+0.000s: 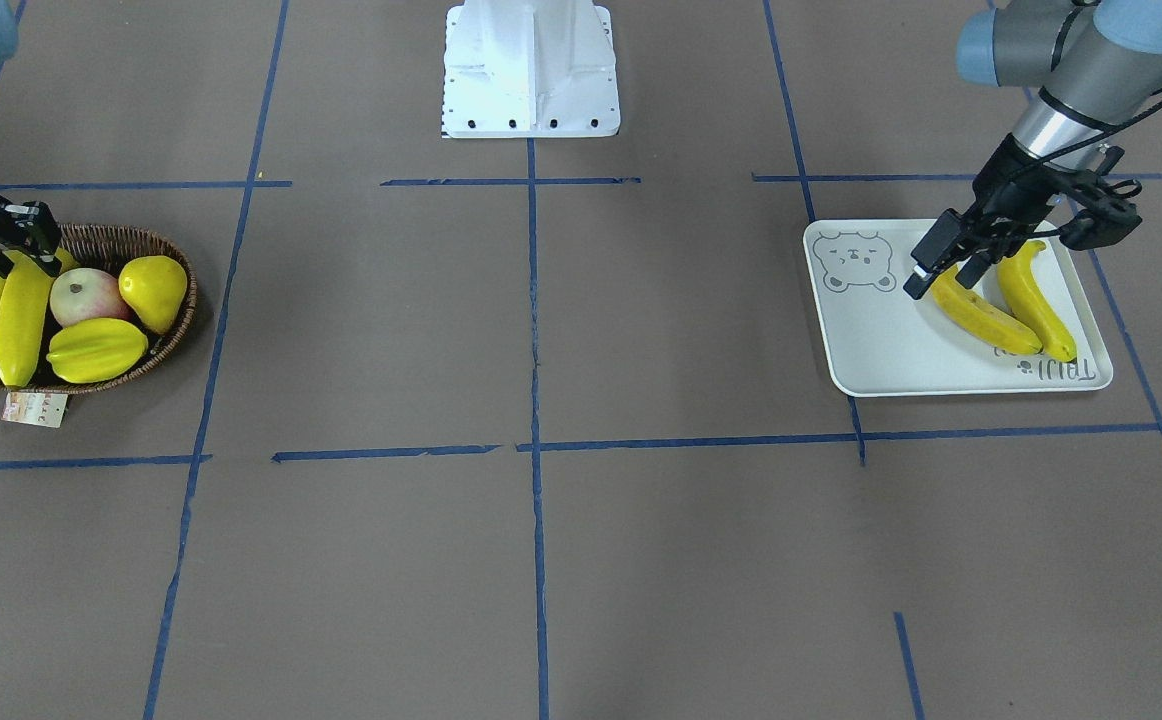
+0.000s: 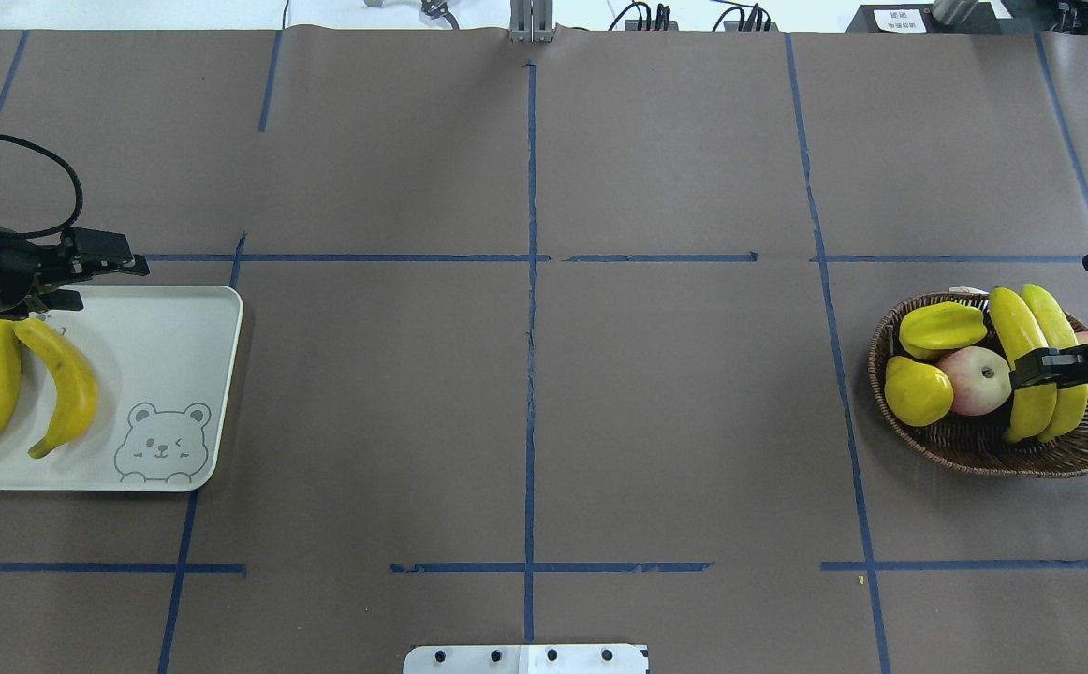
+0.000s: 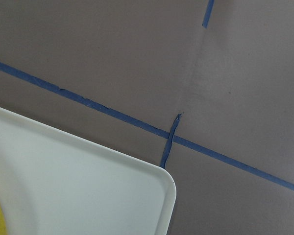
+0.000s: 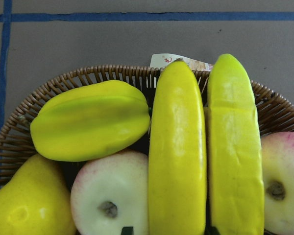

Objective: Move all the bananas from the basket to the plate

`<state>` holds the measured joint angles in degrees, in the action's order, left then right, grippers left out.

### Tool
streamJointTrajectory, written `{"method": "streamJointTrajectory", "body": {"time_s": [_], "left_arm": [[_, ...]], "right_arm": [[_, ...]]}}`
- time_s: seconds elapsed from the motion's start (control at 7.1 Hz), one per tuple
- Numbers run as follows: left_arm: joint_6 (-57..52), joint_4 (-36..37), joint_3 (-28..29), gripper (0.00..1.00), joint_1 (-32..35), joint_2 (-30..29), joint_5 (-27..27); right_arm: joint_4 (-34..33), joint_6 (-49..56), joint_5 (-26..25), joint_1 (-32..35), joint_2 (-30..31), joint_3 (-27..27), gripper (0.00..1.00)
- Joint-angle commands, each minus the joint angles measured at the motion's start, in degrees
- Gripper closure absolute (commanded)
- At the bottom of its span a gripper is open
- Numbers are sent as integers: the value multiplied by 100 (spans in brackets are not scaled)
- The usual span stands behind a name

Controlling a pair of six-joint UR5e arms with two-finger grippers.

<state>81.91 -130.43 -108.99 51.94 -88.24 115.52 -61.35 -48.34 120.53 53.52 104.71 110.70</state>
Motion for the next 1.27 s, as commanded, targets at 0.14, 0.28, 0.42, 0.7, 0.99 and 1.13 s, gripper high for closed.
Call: {"method": "streamJointTrajectory", "body": {"time_s": [0.14,0.28,0.42,0.7,0.99,1.13], "left_arm": [[0,0,-8,0,0,-9,-3],[0,0,0,0,0,-9,6],[9,0,1,0,-17,-9,6],[0,0,9,0,-35,-9,-3],[0,0,9,0,-35,-9,-3],[0,0,9,0,-35,-9,-3]], "right_arm": [[-18,0,14,1,5,-58,43],[-26,0,6,10,5,-58,43],[-44,0,-3,1,5,-92,43],[-35,9,-3,1,-3,-128,44],[-35,9,6,1,-3,-119,83],[-35,9,23,18,-3,-76,96]]}}
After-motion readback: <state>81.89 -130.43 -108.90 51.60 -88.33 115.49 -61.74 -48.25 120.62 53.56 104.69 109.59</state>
